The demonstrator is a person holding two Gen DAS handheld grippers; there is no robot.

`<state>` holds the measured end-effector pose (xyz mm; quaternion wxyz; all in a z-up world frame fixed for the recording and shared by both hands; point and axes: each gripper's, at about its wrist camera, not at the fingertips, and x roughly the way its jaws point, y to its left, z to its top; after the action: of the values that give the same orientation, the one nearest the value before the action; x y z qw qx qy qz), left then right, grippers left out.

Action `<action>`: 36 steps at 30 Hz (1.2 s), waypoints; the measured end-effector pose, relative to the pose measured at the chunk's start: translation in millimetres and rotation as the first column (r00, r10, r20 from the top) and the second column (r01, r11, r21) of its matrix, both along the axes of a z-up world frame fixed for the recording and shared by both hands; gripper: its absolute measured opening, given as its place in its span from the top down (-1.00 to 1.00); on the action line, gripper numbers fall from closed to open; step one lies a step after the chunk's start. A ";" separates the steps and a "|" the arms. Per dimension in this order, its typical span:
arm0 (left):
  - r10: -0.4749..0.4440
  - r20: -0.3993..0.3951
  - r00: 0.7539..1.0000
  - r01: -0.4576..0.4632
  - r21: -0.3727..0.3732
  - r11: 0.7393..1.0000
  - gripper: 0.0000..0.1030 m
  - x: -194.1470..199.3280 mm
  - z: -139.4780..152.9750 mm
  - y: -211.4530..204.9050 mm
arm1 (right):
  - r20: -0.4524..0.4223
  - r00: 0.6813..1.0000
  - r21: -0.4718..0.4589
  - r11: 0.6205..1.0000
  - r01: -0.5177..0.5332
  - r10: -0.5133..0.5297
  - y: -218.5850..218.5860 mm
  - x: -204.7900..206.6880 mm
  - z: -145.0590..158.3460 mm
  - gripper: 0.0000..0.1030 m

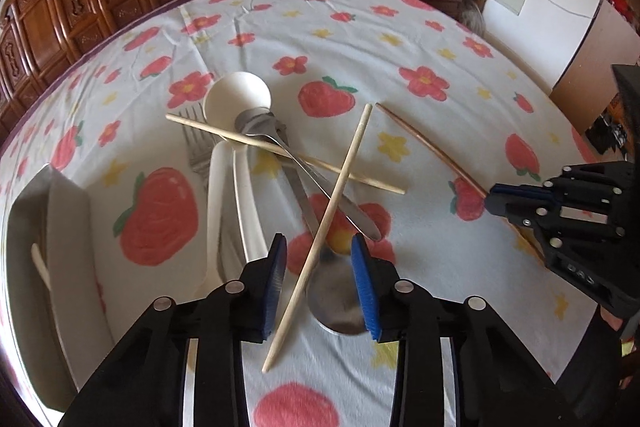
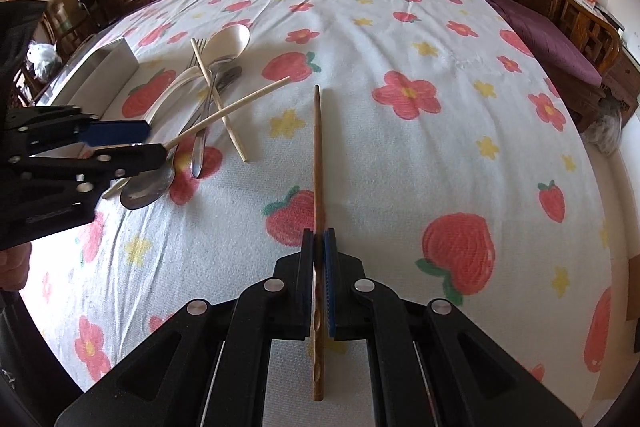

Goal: Organize utensils
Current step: 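Grasp a chopstick from the pile with the left gripper while the right grasps another chopstick, then carry both chopsticks over the metal tray and open both grippers to drop them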

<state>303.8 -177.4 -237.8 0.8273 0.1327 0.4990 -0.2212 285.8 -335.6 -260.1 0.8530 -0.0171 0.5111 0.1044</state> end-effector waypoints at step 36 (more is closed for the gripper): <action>0.018 0.045 0.999 -0.014 -0.092 0.996 0.91 -38.5 66.1 22.7 | 0.041 0.999 -0.055 0.998 -0.022 0.024 5.6 -5.9 0.3 0.89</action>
<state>265.3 -154.7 -171.7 0.8455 0.0959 0.4702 -0.2341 279.9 -330.0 -259.8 0.8615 -0.0484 0.4955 0.0999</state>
